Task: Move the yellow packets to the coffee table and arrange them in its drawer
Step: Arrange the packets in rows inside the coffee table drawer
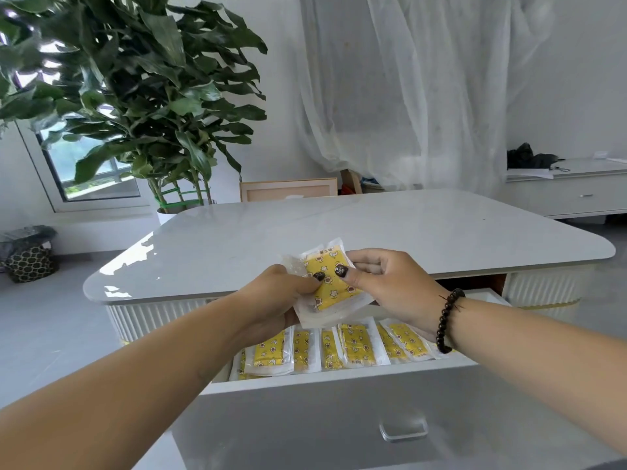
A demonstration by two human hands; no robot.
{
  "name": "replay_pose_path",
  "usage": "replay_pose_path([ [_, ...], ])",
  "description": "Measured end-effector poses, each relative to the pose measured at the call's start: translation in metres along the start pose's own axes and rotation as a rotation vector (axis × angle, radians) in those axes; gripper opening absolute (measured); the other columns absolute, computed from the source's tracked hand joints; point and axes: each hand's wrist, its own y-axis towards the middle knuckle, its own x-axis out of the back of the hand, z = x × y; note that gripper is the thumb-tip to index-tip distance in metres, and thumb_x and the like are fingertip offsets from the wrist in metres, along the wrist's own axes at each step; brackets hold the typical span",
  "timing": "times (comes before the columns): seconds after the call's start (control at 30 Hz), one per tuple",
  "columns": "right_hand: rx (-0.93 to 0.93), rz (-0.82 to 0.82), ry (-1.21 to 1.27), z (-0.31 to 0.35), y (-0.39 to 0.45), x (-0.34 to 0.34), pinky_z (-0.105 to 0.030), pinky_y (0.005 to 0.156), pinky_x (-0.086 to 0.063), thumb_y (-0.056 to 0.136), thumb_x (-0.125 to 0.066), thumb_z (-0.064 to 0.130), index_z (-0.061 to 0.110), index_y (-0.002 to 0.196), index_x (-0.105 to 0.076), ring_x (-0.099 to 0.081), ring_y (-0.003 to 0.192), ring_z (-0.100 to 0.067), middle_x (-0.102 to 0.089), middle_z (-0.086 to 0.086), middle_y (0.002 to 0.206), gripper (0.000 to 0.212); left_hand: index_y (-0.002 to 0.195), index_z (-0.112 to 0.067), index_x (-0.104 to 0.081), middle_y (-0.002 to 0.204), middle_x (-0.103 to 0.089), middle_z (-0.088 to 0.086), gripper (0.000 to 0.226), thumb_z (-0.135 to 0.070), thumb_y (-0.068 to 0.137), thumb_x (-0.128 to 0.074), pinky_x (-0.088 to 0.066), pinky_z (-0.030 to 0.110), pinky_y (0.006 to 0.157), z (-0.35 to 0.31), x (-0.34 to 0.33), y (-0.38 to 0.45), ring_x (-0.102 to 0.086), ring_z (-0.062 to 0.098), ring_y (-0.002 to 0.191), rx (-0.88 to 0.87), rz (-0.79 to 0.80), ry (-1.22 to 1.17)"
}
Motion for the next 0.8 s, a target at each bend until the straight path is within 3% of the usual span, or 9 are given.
replay_pose_path([
  [0.07,-0.066,-0.083,0.058,-0.003,0.001,-0.001,-0.030,0.084,-0.055,0.086,-0.068,0.016,0.012,0.123,-0.061,-0.063,0.107,-0.016,-0.066,-0.005,0.118,0.038,0.112,0.008,-0.061,0.101,-0.073,0.019,0.020,-0.002,0.094,-0.055,-0.062,0.033,0.068,0.001,-0.002,0.002,-0.073,0.024,0.079,-0.002,-0.023,0.006],
  [0.17,-0.181,-0.127,0.124,-0.008,0.002,-0.003,-0.034,0.089,-0.054,0.083,-0.071,0.010,0.009,0.111,-0.066,-0.065,0.099,-0.020,-0.068,-0.010,0.110,0.028,0.112,0.003,-0.060,0.108,-0.071,0.020,0.019,0.000,0.093,-0.057,-0.059,0.040,0.080,0.004,-0.005,0.005,-0.071,0.030,0.093,-0.023,-0.052,0.047],
  [0.27,-0.303,-0.098,0.245,-0.010,0.002,-0.002,-0.039,0.087,-0.054,0.082,-0.071,0.005,0.010,0.082,-0.068,-0.065,0.087,-0.024,-0.070,-0.020,0.101,0.006,0.107,0.000,-0.062,0.108,-0.072,0.019,0.018,0.006,0.093,-0.053,-0.058,0.041,0.081,0.007,-0.007,0.006,-0.070,0.032,0.098,-0.027,-0.031,0.065],
  [0.33,-0.376,-0.041,0.349,-0.009,0.000,-0.002,-0.035,0.070,-0.055,0.084,-0.067,0.001,0.002,0.088,-0.066,-0.062,0.071,-0.021,-0.067,-0.016,0.088,0.004,0.105,-0.001,-0.063,0.107,-0.072,0.019,0.019,0.009,0.092,-0.053,-0.060,0.038,0.076,0.009,-0.008,0.006,-0.071,0.031,0.097,-0.033,-0.010,0.069],
  [0.37,-0.403,-0.013,0.381,-0.009,0.000,-0.001,-0.033,0.065,-0.054,0.085,-0.066,0.001,-0.003,0.098,-0.065,-0.062,0.067,-0.020,-0.066,-0.014,0.086,0.013,0.103,-0.002,-0.063,0.106,-0.072,0.019,0.018,0.009,0.092,-0.054,-0.061,0.037,0.074,0.010,-0.008,0.007,-0.071,0.030,0.095,-0.039,-0.005,0.076],
  [0.5,-0.446,0.012,0.370,-0.020,0.001,-0.001,-0.033,0.067,-0.054,0.086,-0.066,0.002,-0.008,0.114,-0.060,-0.065,0.073,-0.024,-0.068,-0.018,0.096,0.030,0.099,-0.006,-0.065,0.100,-0.074,0.015,0.017,0.007,0.088,-0.062,-0.062,0.032,0.069,0.017,-0.008,0.012,-0.073,0.026,0.088,-0.076,-0.041,0.165],
  [0.67,-0.400,-0.032,0.169,-0.030,0.010,0.005,-0.038,0.077,-0.051,0.084,-0.064,-0.001,0.003,0.094,-0.066,-0.062,0.081,-0.024,-0.068,-0.015,0.095,0.011,0.110,-0.003,-0.065,0.105,-0.073,0.013,0.027,-0.001,0.084,-0.071,-0.060,0.037,0.080,0.024,-0.004,0.023,-0.072,0.026,0.095,-0.081,-0.064,0.180],
  [0.8,-0.317,-0.165,0.135,-0.032,0.023,0.035,-0.035,0.075,-0.051,0.086,-0.061,-0.002,0.011,0.092,-0.063,-0.065,0.088,-0.023,-0.069,-0.009,0.096,0.014,0.118,-0.010,-0.060,0.107,-0.070,0.006,0.035,-0.001,0.086,-0.068,-0.061,0.029,0.071,0.024,0.014,0.034,-0.070,0.019,0.096,-0.079,-0.121,0.221],
])
